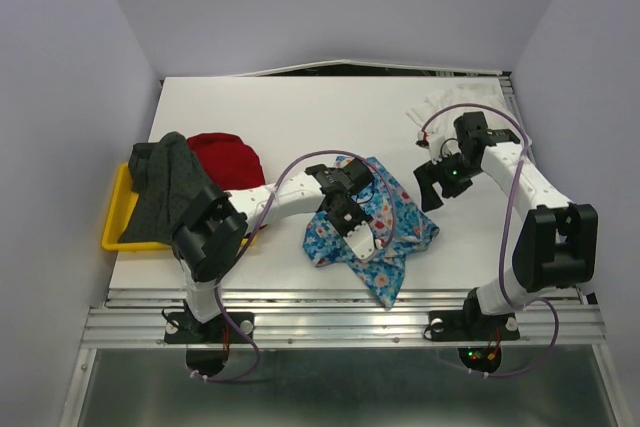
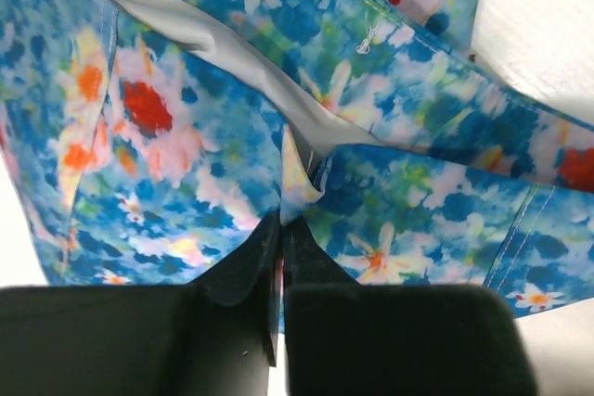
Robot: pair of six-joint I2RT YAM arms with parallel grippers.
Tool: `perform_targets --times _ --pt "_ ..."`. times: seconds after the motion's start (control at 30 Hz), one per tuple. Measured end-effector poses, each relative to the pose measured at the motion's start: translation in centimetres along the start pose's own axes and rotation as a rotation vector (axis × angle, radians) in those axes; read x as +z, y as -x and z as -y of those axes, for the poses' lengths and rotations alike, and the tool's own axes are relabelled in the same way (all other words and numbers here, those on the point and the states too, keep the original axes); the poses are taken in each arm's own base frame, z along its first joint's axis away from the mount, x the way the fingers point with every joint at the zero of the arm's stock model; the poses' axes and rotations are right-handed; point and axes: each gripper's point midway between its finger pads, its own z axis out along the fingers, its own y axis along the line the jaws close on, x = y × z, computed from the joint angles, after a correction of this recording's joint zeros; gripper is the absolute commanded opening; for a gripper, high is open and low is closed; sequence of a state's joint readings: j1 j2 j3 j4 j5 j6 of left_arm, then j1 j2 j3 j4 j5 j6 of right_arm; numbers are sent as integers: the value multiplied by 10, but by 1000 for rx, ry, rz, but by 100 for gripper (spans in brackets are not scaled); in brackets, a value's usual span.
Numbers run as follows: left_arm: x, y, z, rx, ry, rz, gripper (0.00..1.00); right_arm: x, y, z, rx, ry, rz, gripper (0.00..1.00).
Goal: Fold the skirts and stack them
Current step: Flatten the skirt out
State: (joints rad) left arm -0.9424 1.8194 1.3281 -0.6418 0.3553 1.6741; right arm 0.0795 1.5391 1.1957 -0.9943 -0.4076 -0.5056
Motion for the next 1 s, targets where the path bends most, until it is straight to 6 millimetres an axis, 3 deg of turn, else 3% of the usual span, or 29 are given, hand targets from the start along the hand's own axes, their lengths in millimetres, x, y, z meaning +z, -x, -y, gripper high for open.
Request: perform_targets --times 0.03,0.17,0.27,0.33,0.37,0.43,0.5,0.57,0.7,0.73,0.8,0.9,1.0 --pt "0 0 -1 1 2 1 0 0 0 1 0 -4 -2 86" --pt "-3 1 -5 -42 20 13 0 -1 -1 3 -1 -17 -4 91" --pt "-20 3 -25 -144 67 46 0 -3 0 4 -2 -27 5 93" --pt "-41 1 -53 -236 125 74 0 -3 1 7 3 -33 8 95" --pt "-62 -3 -86 -301 208 107 0 -4 1 8 5 -35 9 96" --pt "-89 -17 -122 -429 284 160 0 -7 3 11 13 -42 18 96" --pt "-121 -43 -165 -585 398 241 0 -14 13 18 14 -62 43 97" --pt "-143 -76 -179 -746 468 302 0 -23 23 27 15 -88 79 97" --pt "-148 -147 -153 -1129 519 352 0 -35 30 41 29 -123 117 97" --pt "-140 -174 -139 -1276 542 347 0 -36 29 43 34 -125 117 97" --pt "-122 -209 -109 -1484 542 324 0 -37 26 47 47 -126 113 96" --pt "-94 -237 -81 -1702 518 298 0 -35 24 44 49 -96 115 88" --pt "-68 -248 -68 -1844 500 300 0 -31 26 37 51 -46 125 74"
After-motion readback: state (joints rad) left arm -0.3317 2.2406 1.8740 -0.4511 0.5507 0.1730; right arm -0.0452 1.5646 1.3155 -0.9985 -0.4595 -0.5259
